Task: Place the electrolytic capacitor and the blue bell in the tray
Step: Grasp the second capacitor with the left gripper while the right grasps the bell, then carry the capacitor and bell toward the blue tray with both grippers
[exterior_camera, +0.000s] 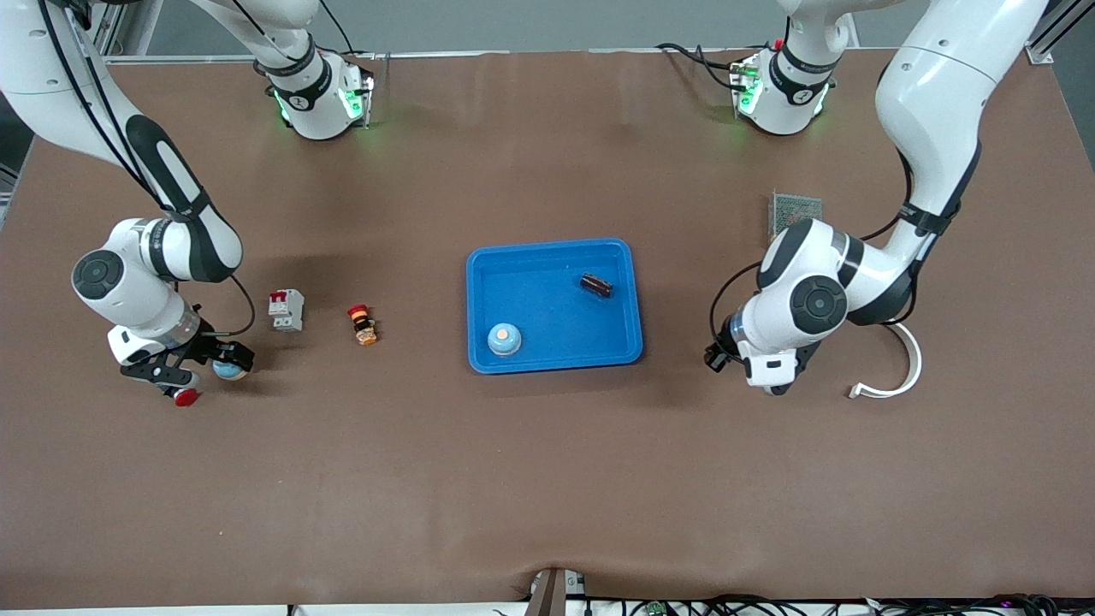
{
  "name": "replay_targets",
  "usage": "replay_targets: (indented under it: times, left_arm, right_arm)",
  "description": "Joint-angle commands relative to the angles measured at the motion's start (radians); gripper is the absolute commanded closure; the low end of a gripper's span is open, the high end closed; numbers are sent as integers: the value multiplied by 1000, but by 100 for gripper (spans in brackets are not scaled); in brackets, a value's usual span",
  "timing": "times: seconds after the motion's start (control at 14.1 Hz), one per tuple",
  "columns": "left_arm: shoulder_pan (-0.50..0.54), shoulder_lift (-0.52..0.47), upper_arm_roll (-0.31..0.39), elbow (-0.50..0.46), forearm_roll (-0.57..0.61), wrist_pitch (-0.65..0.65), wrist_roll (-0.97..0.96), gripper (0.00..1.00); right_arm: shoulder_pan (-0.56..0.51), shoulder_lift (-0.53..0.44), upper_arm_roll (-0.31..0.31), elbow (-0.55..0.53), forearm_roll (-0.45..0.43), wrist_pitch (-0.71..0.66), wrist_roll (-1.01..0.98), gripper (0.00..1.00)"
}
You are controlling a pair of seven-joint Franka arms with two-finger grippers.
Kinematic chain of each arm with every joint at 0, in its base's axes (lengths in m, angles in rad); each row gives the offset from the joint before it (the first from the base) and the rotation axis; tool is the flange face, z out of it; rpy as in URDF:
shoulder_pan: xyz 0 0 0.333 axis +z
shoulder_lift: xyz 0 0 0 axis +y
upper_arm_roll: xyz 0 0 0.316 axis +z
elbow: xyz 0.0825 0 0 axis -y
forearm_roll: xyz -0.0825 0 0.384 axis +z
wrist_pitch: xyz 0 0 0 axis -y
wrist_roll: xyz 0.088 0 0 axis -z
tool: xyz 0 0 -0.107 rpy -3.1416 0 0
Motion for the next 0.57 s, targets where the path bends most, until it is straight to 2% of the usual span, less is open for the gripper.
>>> replay_targets:
  times: [0.0, 0.07, 0.14, 0.28, 0.5]
  left_arm:
    - [-52, 21, 6, 68, -68, -27, -56, 100]
    - [-66, 31, 6, 85, -71, -27, -88, 100]
    - [-82, 41, 6, 103, -72, -27, -125, 100]
    - [-121, 57, 6, 134, -72, -27, -193, 100]
    - [-164, 103, 8, 188, -69, -25, -309, 100]
  right_arm:
    - [-19, 8, 17, 8, 14, 7, -20, 0]
    - [-19, 8, 17, 8, 14, 7, -20, 0]
    - [-19, 8, 17, 7, 14, 7, -22, 15]
    - [-19, 8, 19, 7, 14, 6, -16, 100]
    - [-24, 5, 20, 7, 16, -5, -7, 100]
